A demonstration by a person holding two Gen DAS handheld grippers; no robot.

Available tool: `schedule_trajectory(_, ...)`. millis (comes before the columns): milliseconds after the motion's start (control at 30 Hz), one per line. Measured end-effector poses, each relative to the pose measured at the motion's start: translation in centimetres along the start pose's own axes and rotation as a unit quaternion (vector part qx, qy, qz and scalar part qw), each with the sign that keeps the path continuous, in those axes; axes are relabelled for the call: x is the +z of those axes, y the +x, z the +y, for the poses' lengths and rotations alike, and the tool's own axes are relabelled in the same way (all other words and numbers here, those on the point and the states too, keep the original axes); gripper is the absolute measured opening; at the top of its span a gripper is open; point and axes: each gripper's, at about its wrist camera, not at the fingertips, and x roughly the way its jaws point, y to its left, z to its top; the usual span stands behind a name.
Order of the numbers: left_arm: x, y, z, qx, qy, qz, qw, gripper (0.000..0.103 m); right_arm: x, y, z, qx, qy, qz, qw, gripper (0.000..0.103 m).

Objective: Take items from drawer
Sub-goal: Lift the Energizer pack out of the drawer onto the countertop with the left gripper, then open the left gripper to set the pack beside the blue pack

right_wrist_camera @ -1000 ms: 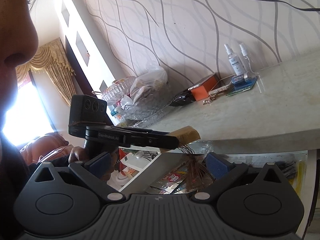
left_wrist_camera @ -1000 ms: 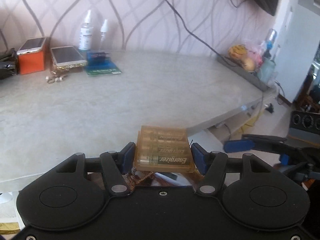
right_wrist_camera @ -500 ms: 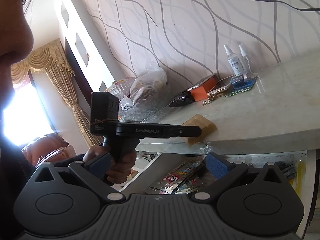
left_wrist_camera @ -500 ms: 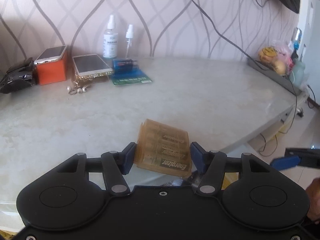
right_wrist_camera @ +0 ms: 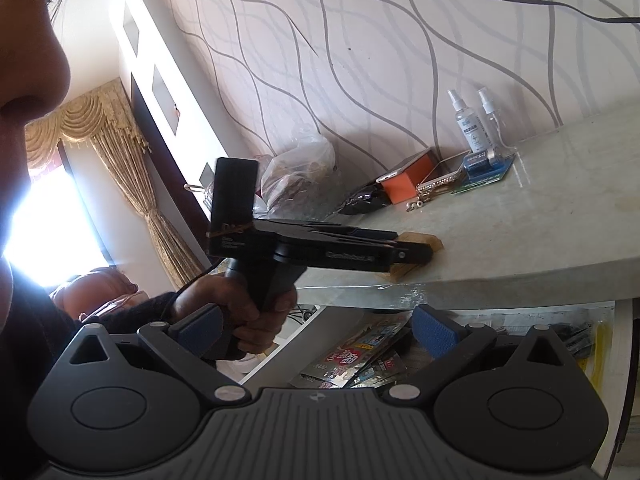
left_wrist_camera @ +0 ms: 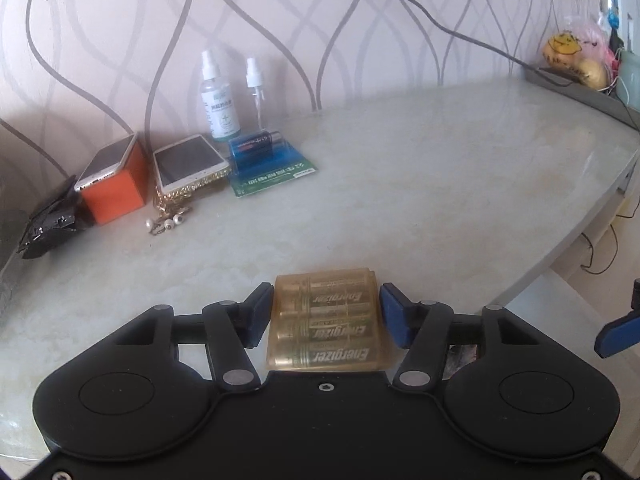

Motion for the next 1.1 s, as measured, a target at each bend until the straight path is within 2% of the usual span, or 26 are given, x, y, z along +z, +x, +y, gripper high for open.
schedule_trajectory(267, 0.4, 0.2, 1.2, -0.018, -0.038, 0.010, 0.9991, 0.058, 0.0, -0.2, 0.0, 0.005, 0.001, -0.006, 1.000, 0.103)
schedule_trajectory(333, 0.5, 0.4, 0.9, -0.015, -0.022, 0.019, 0.9995, 0.061, 0.0, -0.2, -0.1, 0.005, 0.004, -0.006, 1.000, 0.103)
schedule_trajectory(367, 0.5, 0.5, 0.8, -0.009, -0.021, 0.025, 0.9994, 0.072, 0.0, -0.2, -0.1, 0.006, 0.005, -0.006, 1.000, 0.103)
schedule_trajectory(400, 0.4, 0.7, 0.9, -0.005, -0.030, 0.030, 0.9991, 0.076, 0.0, -0.2, -0.1, 0.006, 0.005, -0.006, 1.000, 0.103)
schedule_trajectory(467, 0.2, 1.0, 1.3, -0.010, -0.052, 0.031, 0.9981, 0.077, 0.0, -0.3, 0.0, 0.007, 0.004, -0.007, 1.000, 0.103)
schedule_trajectory(533, 0.1, 0.9, 1.5, -0.010, -0.062, 0.026, 0.9977, 0.069, 0.0, -0.3, 0.0, 0.007, 0.003, -0.008, 1.000, 0.103)
schedule_trajectory(567, 0.1, 0.9, 1.5, -0.011, -0.062, 0.023, 0.9978, 0.060, 0.0, -0.3, 0.0, 0.007, 0.003, -0.008, 1.000, 0.103)
schedule_trajectory(633, 0.4, 0.9, 1.3, -0.011, -0.066, 0.024, 0.9975, 0.060, 0.0, -0.3, 0.0, 0.007, 0.003, -0.008, 1.000, 0.103)
schedule_trajectory(767, 1.0, 1.0, 2.1, -0.005, -0.107, 0.006, 0.9942, 0.059, 0.0, -0.3, -0.1, 0.006, 0.007, -0.008, 1.000, 0.103)
schedule_trajectory(867, 2.8, 1.5, 2.7, 0.003, -0.104, -0.018, 0.9944, 0.059, 0.1, -0.3, -0.2, 0.007, 0.011, -0.009, 1.000, 0.103)
schedule_trajectory(967, 5.8, 3.7, 3.7, 0.010, -0.102, -0.030, 0.9943, 0.059, 0.1, -0.2, -0.3, 0.008, 0.013, -0.009, 1.000, 0.103)
schedule_trajectory(1100, 9.0, 7.6, 4.5, 0.050, -0.089, -0.045, 0.9938, 0.059, 0.1, -0.3, -0.3, 0.007, 0.012, -0.011, 1.000, 0.103)
